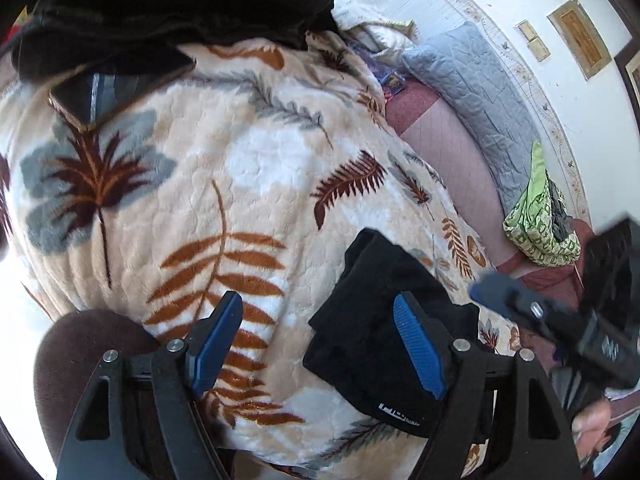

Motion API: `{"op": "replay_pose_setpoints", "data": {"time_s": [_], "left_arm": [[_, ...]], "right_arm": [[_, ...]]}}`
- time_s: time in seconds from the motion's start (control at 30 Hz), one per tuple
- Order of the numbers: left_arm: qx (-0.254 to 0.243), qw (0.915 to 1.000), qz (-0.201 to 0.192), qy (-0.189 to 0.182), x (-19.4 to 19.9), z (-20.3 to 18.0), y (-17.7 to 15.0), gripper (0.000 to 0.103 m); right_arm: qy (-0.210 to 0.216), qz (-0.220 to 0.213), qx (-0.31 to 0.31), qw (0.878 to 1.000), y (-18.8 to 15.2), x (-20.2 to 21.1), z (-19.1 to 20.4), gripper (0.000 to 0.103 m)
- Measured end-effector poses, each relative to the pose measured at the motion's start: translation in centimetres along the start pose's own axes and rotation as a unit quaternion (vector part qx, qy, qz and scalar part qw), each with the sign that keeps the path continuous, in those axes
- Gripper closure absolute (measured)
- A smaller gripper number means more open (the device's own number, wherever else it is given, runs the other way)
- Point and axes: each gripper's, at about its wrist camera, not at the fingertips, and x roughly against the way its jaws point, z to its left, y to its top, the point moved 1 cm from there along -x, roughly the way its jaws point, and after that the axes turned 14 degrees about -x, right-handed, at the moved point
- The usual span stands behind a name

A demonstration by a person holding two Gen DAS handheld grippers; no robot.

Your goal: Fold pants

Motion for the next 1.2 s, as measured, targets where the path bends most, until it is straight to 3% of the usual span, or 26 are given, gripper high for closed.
{"op": "replay_pose_setpoints", "data": {"time_s": [0.13,0.37,0.43,0.6,0.67,0.73,0.77,0.8,0.83,0.9,1.07,1.1,1.17,1.2], "left_arm": [[0.002,0.9999,0.011,-0.009,-0.7,0.3,-1.1,0.026],[0.002,0.9994,0.019,-0.028,-1.6,0.5,-2.4,0.026],[0.002,0.9994,0.022,-0.028,-1.7,0.6,-2.6,0.026],[-0.005,0.9994,0.016,-0.032,-1.2,0.5,-2.6,0.026],[-0.017,0.9993,0.008,-0.032,-0.6,0.1,-2.6,0.026],[-0.036,0.9988,0.001,-0.033,-0.5,-0.7,-2.5,0.026],[-0.040,0.9986,0.001,-0.034,-0.6,-1.0,-2.4,0.026],[-0.043,0.9984,0.003,-0.036,-0.9,-1.4,-2.4,0.026],[-0.046,0.9982,0.007,-0.038,-1.2,-1.7,-2.3,0.026],[-0.062,0.9970,0.018,-0.043,-2.1,-2.7,-2.0,0.020],[-0.116,0.9923,0.038,-0.018,-4.4,-4.7,-2.0,0.019],[-0.128,0.9907,0.042,-0.015,-4.9,-5.1,-2.2,0.036],[-0.137,0.9890,0.055,-0.010,-5.5,-5.4,-2.6,0.054],[-0.137,0.9894,0.048,-0.010,-5.2,-5.4,-2.7,0.060]], "right_arm": [[-0.039,0.070,0.007,0.997,1.6,-5.8,1.8,0.020],[-0.137,0.128,0.026,0.982,2.7,-11.7,3.2,0.015],[-0.171,0.142,0.052,0.974,2.4,-13.1,4.1,0.007],[-0.265,0.158,0.146,0.940,0.3,-16.1,5.6,0.005],[-0.264,0.149,0.158,0.940,-0.2,-15.8,5.3,0.011],[-0.268,0.131,0.154,0.942,0.0,-14.6,4.6,0.042],[-0.265,0.125,0.147,0.945,0.2,-14.0,4.1,0.048],[-0.256,0.122,0.134,0.950,0.6,-13.3,3.5,0.062],[-0.249,0.121,0.120,0.953,1.0,-12.8,2.8,0.071],[-0.228,0.118,0.090,0.962,1.7,-11.9,1.7,0.079],[-0.176,0.106,0.036,0.978,2.7,-10.3,-0.1,0.082],[-0.173,0.105,0.035,0.979,2.7,-10.4,-0.2,0.081],[-0.165,0.104,0.034,0.980,2.6,-10.4,-0.2,0.079],[-0.157,0.108,0.026,0.981,2.5,-10.5,-0.5,0.069]]}}
